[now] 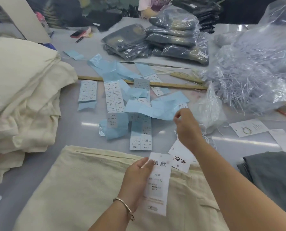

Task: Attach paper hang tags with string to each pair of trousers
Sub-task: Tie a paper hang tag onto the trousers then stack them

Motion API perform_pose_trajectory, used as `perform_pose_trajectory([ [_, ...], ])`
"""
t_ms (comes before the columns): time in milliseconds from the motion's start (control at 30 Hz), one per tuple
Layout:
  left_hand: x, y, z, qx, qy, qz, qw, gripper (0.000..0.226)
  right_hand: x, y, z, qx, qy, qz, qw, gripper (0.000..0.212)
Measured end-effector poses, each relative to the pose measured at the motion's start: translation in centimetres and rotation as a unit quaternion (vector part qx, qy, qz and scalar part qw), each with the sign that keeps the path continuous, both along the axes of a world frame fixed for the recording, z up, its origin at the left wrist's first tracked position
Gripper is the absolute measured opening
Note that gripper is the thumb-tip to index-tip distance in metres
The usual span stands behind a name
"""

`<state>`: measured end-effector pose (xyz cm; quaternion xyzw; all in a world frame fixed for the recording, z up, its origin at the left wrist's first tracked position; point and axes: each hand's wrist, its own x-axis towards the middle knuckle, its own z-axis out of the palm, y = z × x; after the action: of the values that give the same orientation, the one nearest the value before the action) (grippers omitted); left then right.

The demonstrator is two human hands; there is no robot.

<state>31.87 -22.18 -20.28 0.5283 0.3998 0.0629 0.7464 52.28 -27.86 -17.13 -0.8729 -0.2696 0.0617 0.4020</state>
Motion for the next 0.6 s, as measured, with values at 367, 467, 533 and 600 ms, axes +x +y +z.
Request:
perform_pose_trajectory([
  [367,-6.1,0.4,-0.3,-0.099,-0.003,0.093,0.991,0.017,-11.2,-9.5,3.1,0.301,0.481,0.147,0.810,0.019],
  [467,-8.0,-1.0,-1.0,-0.065,0.026,0.104,0.992,0.014,-14.2,-12.8,-0.4,0.086,0.432,0.105,0.892,0.013],
  [533,-8.8,-1.5,-1.0,-0.060,0.027,0.122,0.990,0.011,-15.5,-14.6,-2.0,-0.097,0.345,0.117,0.926,0.010],
  [600,-9.4,-1.6,-1.0,-0.014,0.030,0.128,0.991,0.012,-16.1,-15.6,-2.4,-0.194,0.257,0.135,0.937,0.006],
])
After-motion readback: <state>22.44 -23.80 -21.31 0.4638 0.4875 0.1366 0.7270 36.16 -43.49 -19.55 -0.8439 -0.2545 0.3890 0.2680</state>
